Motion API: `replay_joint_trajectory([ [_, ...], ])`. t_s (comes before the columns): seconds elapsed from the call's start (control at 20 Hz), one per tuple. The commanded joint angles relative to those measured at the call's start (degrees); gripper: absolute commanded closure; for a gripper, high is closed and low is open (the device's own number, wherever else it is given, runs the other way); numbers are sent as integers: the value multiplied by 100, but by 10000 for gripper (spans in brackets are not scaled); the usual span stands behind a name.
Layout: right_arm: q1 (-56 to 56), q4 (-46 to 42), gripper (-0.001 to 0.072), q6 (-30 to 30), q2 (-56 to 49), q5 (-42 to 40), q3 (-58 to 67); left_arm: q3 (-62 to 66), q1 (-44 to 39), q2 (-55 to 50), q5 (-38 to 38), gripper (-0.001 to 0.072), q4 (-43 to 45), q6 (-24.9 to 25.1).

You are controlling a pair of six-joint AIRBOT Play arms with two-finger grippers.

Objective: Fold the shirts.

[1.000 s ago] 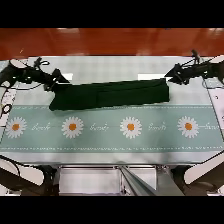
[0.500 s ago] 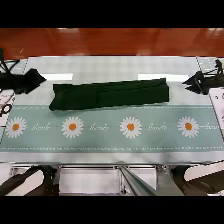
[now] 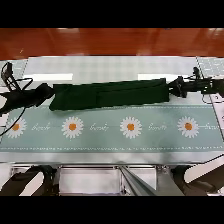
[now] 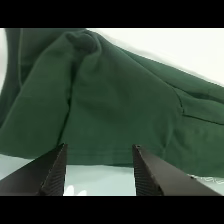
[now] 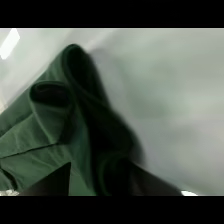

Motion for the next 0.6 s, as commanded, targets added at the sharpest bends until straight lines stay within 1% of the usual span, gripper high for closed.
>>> replay_joint_trajectory([
  [0.0,306,55,295,-22,-114,-203,-15,-57,-74,17,42,208,-105,-33],
  [0.05,378,81,310,-20,-114,-251,-15,-57,-74,17,44,208,-114,-33],
  [0.1,457,96,406,-20,-114,-284,-15,-57,-74,17,44,208,-120,-33],
  [0.15,520,101,571,-42,-114,-291,-13,-57,-74,17,44,209,-120,-33],
  [0.2,577,111,686,-197,-114,-232,26,-57,-74,17,44,208,-120,-33],
  [0.35,643,48,687,-190,20,72,258,-57,-76,17,39,210,-142,-31],
  [0.4,643,15,687,-188,208,70,258,-57,-101,17,44,261,-190,-26],
  [0.45,643,-85,687,-186,420,68,258,-55,-164,15,52,568,-273,129],
  [0.5,643,-225,687,-177,678,79,258,-55,-282,2,179,684,-407,481],
  [0.55,647,-369,687,-164,929,116,256,-46,-463,-55,417,684,-560,627],
])
